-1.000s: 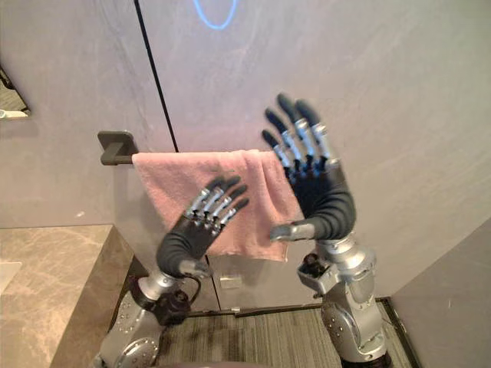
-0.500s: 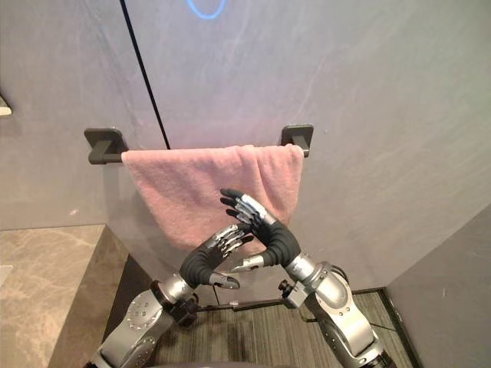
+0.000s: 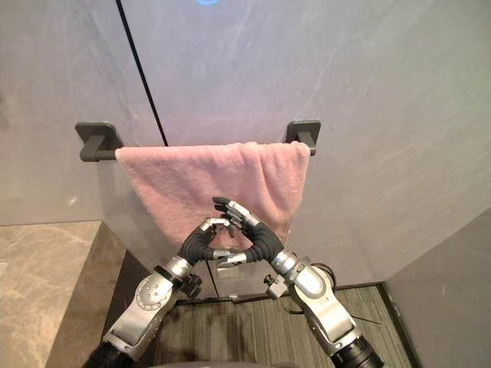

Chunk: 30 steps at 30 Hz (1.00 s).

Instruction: Organize washtable

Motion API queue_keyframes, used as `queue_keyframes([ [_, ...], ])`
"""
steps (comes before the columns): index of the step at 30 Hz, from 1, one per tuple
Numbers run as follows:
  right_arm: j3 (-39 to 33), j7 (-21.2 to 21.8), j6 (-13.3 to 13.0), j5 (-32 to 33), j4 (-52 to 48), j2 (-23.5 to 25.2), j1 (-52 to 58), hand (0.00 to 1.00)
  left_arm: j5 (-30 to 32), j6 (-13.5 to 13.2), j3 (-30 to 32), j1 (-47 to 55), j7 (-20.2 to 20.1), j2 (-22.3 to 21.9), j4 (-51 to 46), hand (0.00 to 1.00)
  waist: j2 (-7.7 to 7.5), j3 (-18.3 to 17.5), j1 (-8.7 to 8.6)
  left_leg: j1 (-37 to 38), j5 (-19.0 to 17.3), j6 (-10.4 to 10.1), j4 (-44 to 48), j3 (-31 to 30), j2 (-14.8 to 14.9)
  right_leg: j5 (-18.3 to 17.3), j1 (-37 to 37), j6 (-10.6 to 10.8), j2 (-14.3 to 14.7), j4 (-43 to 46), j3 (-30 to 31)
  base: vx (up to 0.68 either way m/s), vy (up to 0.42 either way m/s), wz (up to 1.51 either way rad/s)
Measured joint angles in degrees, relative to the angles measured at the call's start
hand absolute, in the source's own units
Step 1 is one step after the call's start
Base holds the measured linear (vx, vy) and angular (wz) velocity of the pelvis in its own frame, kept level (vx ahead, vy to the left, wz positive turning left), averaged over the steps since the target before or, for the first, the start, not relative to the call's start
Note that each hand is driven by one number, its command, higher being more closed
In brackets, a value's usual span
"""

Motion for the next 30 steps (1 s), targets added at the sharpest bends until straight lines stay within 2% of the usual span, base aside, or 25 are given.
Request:
queue_keyframes([
  [7, -0.8, -0.4, 0.1, -2.9, 2.8, 0.1, -1.6, 0.0, 1.3, 0.0, 3.2, -3.6, 3.7, -0.8, 4.1, 0.0, -0.12, -0.1, 0.04, -1.1, 0.0, -0.1, 0.0, 0.1, 0.3, 0.3, -0.8, -0.1, 0.3, -0.7, 0.4, 0.0, 0.0, 0.0],
  [9, -1.8, -0.9, 1.1, -4.1, 4.7, 0.0, -1.4, 0.0, 2.3, -0.1, 5.2, -4.2, 4.8, -0.6, 5.1, 0.0, -0.22, 0.0, 0.04, -1.2, 0.0, -0.1, 0.0, 0.1, 0.3, 0.3, -0.8, -0.1, 0.4, -0.9, 0.5, 0.0, 0.0, 0.0],
  [12, -2.6, -1.0, 1.3, -4.7, 5.5, -0.2, -1.4, 0.0, 3.3, -0.3, 6.8, -4.5, 5.8, -0.7, 5.7, 0.0, -0.32, -0.1, -0.03, -1.3, 0.0, -0.1, 0.0, 0.1, 0.4, 0.3, -0.8, -0.2, 0.4, -1.0, 0.6, 0.0, 0.0, 0.0],
  [17, -5.7, -1.2, 1.3, -6.2, 5.9, 0.1, -1.0, 0.0, 6.8, -0.7, 9.3, -4.5, 7.0, -0.8, 9.6, 0.0, -0.71, -0.1, 0.05, -1.6, 0.0, -0.1, 0.0, 0.2, 1.0, 1.0, -0.8, -0.5, 0.8, -1.9, 0.7, -0.02, -0.017, -0.01],
  [30, -16.1, -3.8, 1.1, -8.4, 5.9, 2.4, 2.6, 0.0, 6.8, -0.7, 17.2, -1.6, 8.5, -1.6, 12.7, 0.0, -1.57, -0.4, 0.07, -1.6, 0.0, -0.1, 0.0, 0.1, 1.2, 1.1, -0.7, -0.5, 0.9, -2.0, 0.7, -0.02, -0.007, 0.0],
])
